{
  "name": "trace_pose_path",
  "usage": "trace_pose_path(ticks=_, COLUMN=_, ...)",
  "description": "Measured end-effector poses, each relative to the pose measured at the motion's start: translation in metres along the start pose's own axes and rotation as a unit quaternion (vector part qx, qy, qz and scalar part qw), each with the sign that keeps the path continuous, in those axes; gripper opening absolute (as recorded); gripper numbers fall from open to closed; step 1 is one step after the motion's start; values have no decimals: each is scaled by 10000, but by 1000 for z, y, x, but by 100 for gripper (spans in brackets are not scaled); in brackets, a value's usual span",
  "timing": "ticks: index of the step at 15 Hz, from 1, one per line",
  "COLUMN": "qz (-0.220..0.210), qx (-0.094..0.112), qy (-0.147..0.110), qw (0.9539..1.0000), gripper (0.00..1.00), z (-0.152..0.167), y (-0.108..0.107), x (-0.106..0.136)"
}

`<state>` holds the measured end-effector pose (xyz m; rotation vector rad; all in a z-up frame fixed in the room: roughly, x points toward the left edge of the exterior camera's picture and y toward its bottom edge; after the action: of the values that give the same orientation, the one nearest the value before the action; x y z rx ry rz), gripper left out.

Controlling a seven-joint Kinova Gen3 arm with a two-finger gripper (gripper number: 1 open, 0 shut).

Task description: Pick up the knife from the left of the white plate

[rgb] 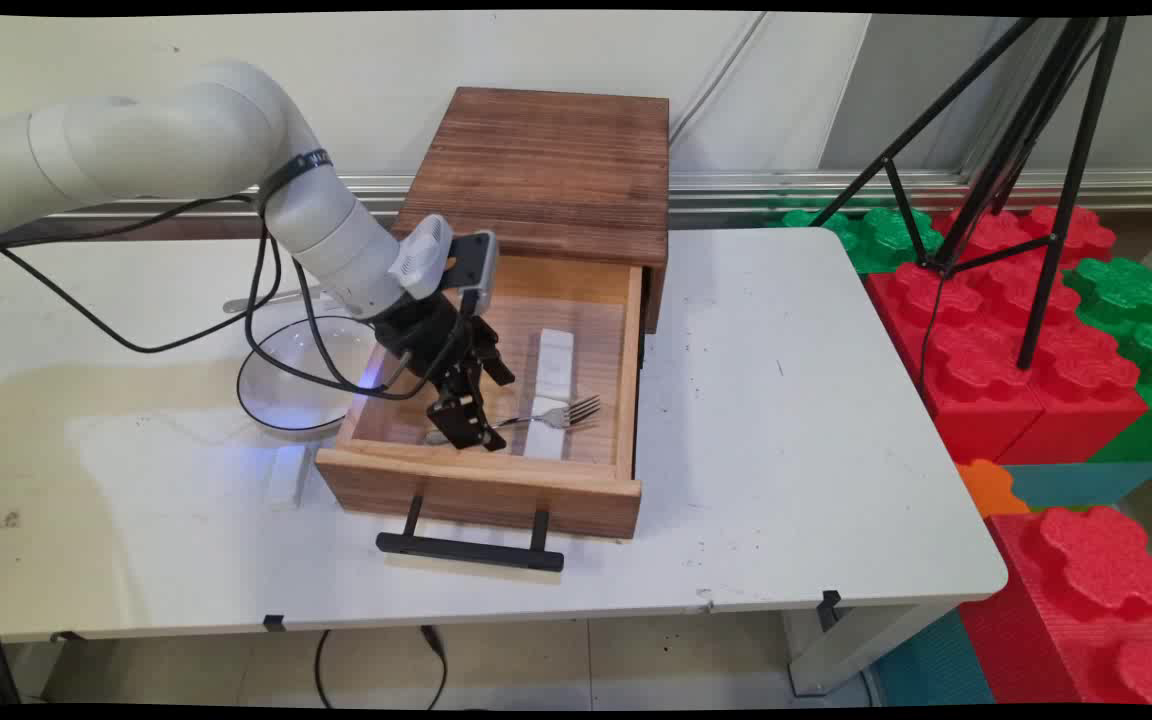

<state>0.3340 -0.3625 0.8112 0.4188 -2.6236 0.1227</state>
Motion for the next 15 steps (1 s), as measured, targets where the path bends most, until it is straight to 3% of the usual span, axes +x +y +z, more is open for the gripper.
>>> trace_pose_path(ticks=9, qz=142, qx=278, qy=140, qw=9994, gripper=100, z=-33, y=-2, x=5)
trace_pose_path(ticks=15, qz=193, qx=398, qy=283, qw=9986, gripper=100, z=-77, y=6, x=-2)
